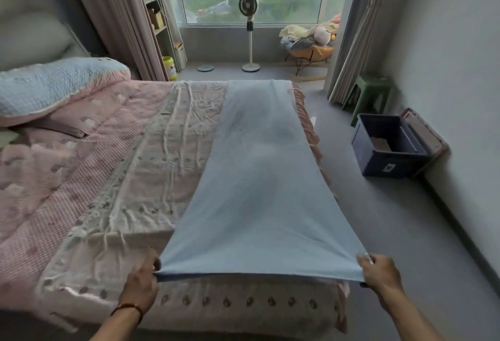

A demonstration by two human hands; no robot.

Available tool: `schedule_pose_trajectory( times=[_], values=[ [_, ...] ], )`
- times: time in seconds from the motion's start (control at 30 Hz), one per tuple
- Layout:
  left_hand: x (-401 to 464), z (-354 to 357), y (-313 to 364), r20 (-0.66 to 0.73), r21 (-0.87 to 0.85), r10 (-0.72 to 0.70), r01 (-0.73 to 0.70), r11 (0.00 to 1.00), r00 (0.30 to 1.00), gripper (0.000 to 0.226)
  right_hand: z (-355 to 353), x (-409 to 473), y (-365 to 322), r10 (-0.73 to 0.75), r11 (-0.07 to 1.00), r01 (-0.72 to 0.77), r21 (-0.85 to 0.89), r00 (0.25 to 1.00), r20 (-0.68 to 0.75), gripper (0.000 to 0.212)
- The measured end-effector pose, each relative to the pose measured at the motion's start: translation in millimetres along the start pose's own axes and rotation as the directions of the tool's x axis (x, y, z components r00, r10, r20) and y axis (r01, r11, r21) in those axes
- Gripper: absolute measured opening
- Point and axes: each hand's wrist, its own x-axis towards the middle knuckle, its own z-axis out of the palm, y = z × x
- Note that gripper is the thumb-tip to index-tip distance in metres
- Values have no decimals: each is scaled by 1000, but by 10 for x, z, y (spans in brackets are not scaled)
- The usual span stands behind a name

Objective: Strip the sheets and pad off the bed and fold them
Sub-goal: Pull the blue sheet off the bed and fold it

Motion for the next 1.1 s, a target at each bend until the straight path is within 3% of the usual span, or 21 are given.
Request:
schedule_pose_trajectory(
  times=[0.07, 0.13, 0.2, 0.3, 0.4, 0.47, 0.6, 0.7, 0.8, 0.87, 0.93, 1.1],
  values=[
    [-66, 3, -24, 31, -31, -52, 53, 998, 998, 30, 19, 22, 50, -10, 1000, 10, 23, 1000, 2, 34],
    [-161, -32, -18, -24, -69, -59, 57, 996, 998, 31, 10, -43, 70, -39, 998, 39, 45, 999, 8, 28],
    [-228, -59, -20, -56, -100, -25, 19, 995, 998, 40, -33, -206, 13, -96, 990, 95, 104, 995, 2, 9],
    [-292, -65, -83, -89, -133, 34, -45, 990, 995, 54, -171, -426, -122, -225, 970, 223, 95, 974, 5, 37],
    [-302, -34, -109, -120, -141, 63, -80, 987, 991, 55, -192, -481, -64, -340, 940, 342, -14, 939, 55, 24],
    [-300, -24, -58, -87, -120, 49, -59, 991, 995, 52, -157, -462, -31, -260, 964, 263, -36, 963, 78, 26],
    [-334, 10, -29, -133, -76, 27, -37, 996, 991, 41, -71, -472, 37, -212, 976, 213, 33, 977, -38, 26],
    [-302, 55, -102, 73, 64, -29, 24, 998, 997, 36, 61, -474, 209, -118, 990, 117, 74, 993, 7, 21],
    [-344, 78, -124, 88, 74, -56, 49, 996, 995, 30, 179, -446, 337, -92, 987, 91, 134, 996, 2, 25],
    [-349, 61, -149, 92, 64, -58, 52, 997, 994, 31, 227, -389, 377, -27, 978, 24, 209, 1000, 10, 25],
    [-381, 79, -208, 181, 132, -76, 53, 990, 981, 31, 267, -366, 464, 55, 976, -69, 208, 996, 72, 27],
    [-307, 86, -199, 257, 67, 31, -50, 997, 966, 49, 268, -299, 398, 76, 976, -95, 198, 992, 102, 31]
  ],
)
